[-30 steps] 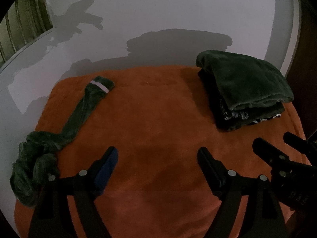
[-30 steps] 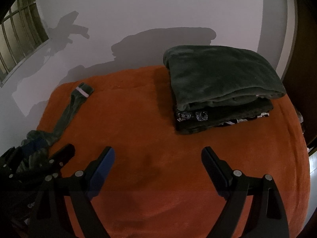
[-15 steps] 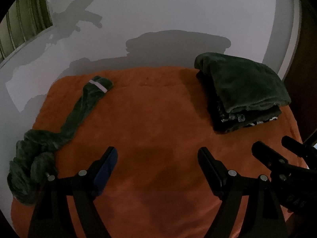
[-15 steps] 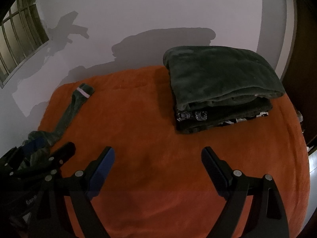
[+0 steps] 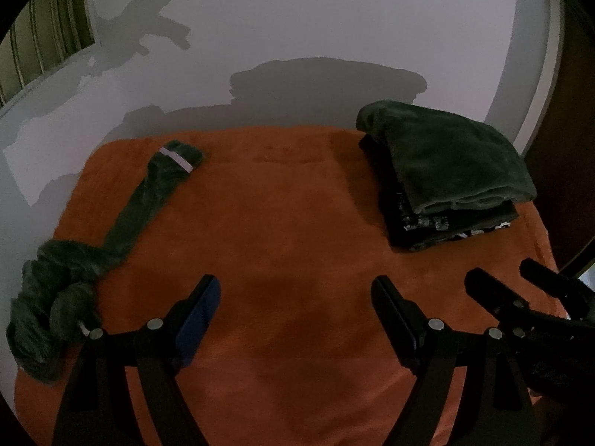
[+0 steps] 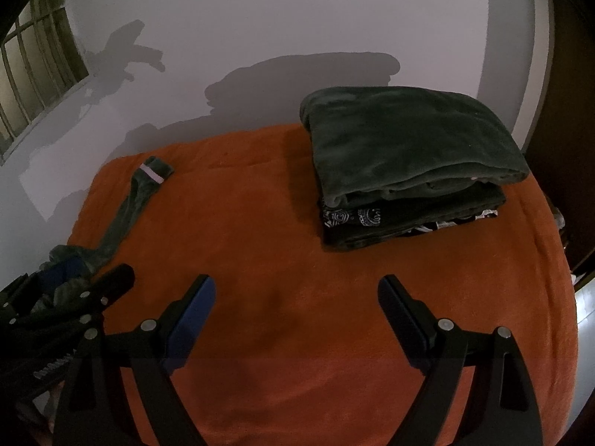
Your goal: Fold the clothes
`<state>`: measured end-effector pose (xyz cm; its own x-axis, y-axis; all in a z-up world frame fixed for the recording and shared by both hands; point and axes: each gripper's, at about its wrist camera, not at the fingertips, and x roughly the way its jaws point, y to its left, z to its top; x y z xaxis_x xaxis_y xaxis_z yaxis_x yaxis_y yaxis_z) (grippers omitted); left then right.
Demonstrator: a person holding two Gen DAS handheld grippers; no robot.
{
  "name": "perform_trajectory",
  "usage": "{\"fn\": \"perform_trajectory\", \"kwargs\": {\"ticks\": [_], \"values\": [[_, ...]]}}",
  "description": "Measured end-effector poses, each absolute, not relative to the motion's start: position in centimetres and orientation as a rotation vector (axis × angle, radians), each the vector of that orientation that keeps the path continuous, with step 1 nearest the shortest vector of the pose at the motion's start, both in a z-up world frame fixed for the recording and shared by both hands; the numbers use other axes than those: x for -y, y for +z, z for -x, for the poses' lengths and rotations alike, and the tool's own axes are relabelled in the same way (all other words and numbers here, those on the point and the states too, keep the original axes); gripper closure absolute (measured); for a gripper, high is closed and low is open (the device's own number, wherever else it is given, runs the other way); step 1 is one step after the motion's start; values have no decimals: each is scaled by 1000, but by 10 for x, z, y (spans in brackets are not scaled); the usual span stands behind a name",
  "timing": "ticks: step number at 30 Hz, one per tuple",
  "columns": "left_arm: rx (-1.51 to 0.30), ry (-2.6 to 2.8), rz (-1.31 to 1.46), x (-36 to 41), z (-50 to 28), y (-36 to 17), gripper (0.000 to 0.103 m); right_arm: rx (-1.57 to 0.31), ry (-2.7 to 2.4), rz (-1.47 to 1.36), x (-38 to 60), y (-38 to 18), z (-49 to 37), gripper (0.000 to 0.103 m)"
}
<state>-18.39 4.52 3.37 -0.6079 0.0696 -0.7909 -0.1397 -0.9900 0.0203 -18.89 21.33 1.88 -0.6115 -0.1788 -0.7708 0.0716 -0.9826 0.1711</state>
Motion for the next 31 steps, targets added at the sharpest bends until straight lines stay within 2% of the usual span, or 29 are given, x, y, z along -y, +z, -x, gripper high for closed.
{"fn": "perform_trajectory", "kwargs": {"ticks": [22, 31], "values": [[-139, 2710, 1327, -49, 179, 32, 19, 142, -2716, -1286, -214, 21, 187, 14], [-205, 2754, 1261, -56, 173, 36, 19, 147, -2714, -1287, -217, 20, 190, 14]]}}
